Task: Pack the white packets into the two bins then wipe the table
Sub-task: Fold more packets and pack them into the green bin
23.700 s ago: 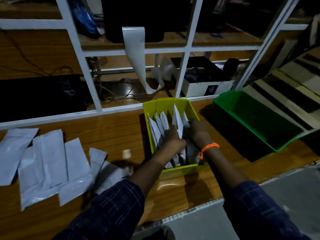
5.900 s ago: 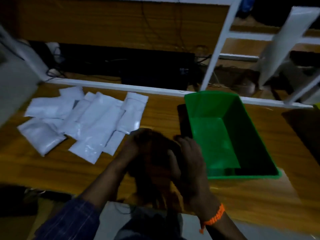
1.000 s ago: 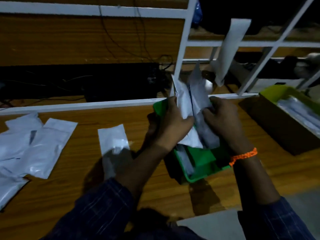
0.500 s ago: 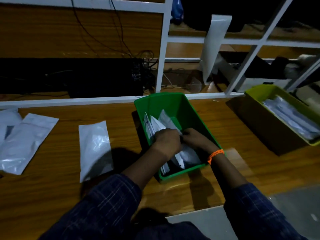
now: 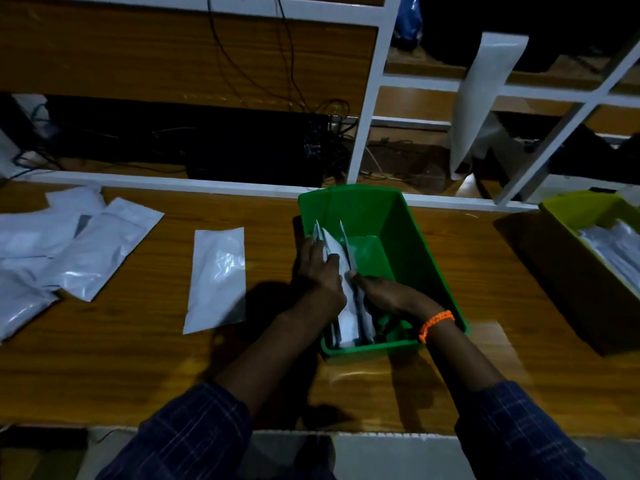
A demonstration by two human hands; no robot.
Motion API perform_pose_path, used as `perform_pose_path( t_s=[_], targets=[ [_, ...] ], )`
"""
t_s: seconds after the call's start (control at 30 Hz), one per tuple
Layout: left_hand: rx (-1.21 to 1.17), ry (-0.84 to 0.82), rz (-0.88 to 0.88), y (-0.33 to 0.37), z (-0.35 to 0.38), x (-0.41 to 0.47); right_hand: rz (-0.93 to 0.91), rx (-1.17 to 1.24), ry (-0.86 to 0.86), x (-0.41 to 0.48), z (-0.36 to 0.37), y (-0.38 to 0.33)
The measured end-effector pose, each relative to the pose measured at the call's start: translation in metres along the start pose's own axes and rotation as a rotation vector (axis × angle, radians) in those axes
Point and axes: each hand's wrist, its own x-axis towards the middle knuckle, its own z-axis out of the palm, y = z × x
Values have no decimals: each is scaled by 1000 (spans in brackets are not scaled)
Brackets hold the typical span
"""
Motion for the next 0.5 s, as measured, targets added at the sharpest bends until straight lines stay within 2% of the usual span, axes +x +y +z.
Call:
perform_pose_path(
  t_s=[0.17, 0.27, 0.33, 0.4, 0.47, 0.5],
  targets=[
    [-273, 51, -13, -9, -7, 9, -8, 65, 136, 4, -11, -7],
    [-320, 26, -6, -29, -23, -4, -31, -115, 205, 1, -16, -10],
    [-328, 48, 7, -57, -31, -23, -26, -258, 334, -4, -14, -13],
    [-284, 70, 18, -94, -44, -47, -69, -291, 638, -10, -3, -23],
    [-250, 67, 30, -136, -65, -73, -261, -207, 1069, -19, 20, -49],
    [-234, 59, 13, -159, -78, -88, -393, -135, 1212, -25, 41, -72]
  ],
)
